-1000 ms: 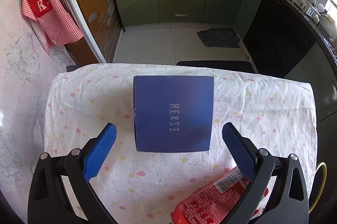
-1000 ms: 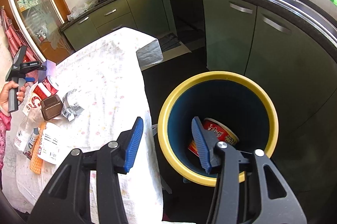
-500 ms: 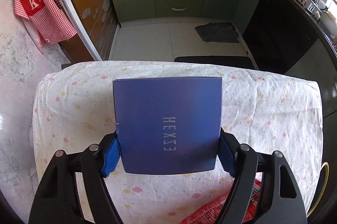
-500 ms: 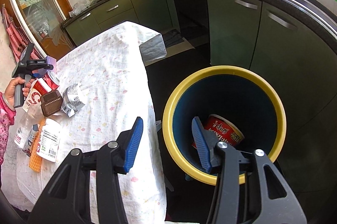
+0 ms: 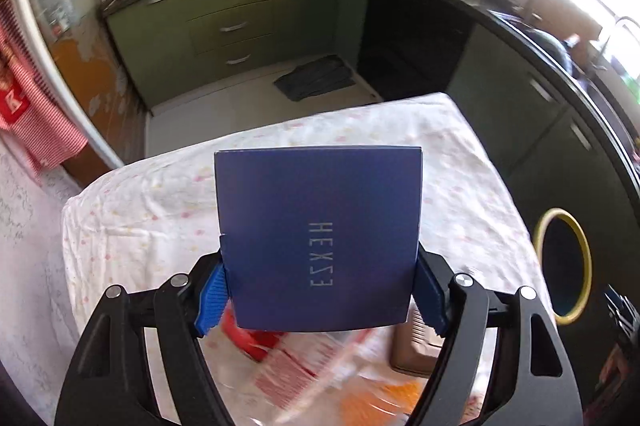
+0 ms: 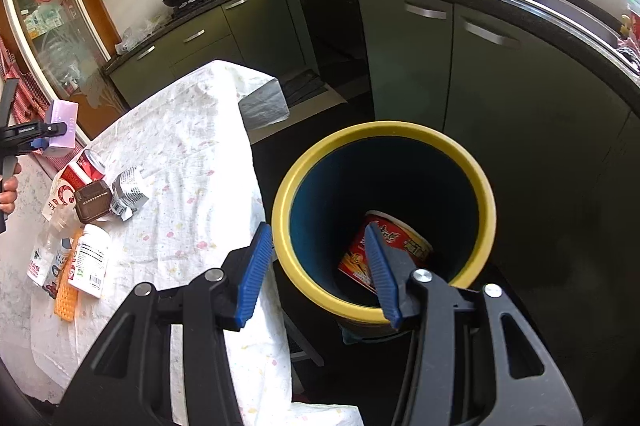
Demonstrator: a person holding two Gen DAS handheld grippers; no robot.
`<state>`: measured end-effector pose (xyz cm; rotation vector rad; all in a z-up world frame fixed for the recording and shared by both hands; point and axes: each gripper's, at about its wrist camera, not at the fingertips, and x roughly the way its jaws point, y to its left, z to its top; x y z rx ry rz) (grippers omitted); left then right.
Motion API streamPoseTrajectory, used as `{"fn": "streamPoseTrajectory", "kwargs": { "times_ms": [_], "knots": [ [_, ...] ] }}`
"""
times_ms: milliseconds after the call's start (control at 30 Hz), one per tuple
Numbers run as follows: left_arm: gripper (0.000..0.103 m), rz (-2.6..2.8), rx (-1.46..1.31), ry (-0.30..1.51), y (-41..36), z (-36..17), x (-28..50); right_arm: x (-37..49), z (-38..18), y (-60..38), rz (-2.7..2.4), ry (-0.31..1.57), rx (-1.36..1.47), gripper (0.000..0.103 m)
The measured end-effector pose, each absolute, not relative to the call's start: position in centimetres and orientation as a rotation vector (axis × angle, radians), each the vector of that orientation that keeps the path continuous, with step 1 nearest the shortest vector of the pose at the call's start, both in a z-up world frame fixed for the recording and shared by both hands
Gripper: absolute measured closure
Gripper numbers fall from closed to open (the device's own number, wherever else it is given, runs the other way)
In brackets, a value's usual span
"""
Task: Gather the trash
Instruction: 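Carry the blue box with the left gripper and drop it into the bin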
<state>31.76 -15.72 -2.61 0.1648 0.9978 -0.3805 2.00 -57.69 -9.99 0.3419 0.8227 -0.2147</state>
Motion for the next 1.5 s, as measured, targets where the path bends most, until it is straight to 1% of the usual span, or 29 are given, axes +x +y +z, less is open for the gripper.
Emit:
{"fn": "streamPoseTrajectory", "kwargs": {
  "times_ms": [100,200,400,533,667,700,733,800,933,1100,1300,1500],
  "knots": [
    [0.028,-0.563,0.224,0.994,-21.9,-1.4,27.0,0.7,-9.8,-58.8,-0.238,0.803,0.357,0.057],
    [0.028,-0.705,0.275,1.003,-27.8,-1.3,23.2,-0.6,-9.6,-59.7,-0.250,0.786,0.370,0.057],
    [0.028,-0.900,0.402,1.016,-39.4,-3.2,17.2,-3.0,-9.6,-61.1,-0.261,0.767,0.384,0.057],
    [0.027,-0.962,0.466,1.017,-45.8,-5.3,15.6,-4.2,-10.2,-62.3,-0.274,0.761,0.412,0.057],
    [0.027,-0.977,0.507,1.014,-50.4,-7.7,15.9,-5.0,-11.2,-63.5,-0.291,0.770,0.446,0.057],
    [0.026,-0.977,0.516,1.016,-51.2,-8.3,15.8,-5.1,-11.4,-63.7,-0.294,0.772,0.455,0.056],
    [0.022,-0.969,0.526,1.017,-52.1,-8.9,16.2,-5.3,-11.6,-64.0,-0.296,0.772,0.464,0.055],
    [0.018,-0.953,0.530,1.002,-52.8,-9.0,16.2,-5.5,-11.9,-64.3,-0.300,0.772,0.470,0.054],
    [0.015,-0.961,0.519,0.985,-51.9,-7.6,16.3,-5.7,-12.1,-64.3,-0.299,0.773,0.476,0.053],
    [0.014,-1.000,0.471,0.956,-47.1,-3.9,15.9,-5.0,-12.0,-63.8,-0.285,0.775,0.471,0.053],
    [0.009,-0.931,0.326,0.821,-33.9,1.4,17.2,-3.8,-11.6,-62.2,-0.267,0.791,0.434,0.052],
    [0.006,-0.710,0.167,0.704,-20.6,3.0,20.5,-2.0,-10.5,-59.8,-0.242,0.807,0.385,0.051]
  ]
}}
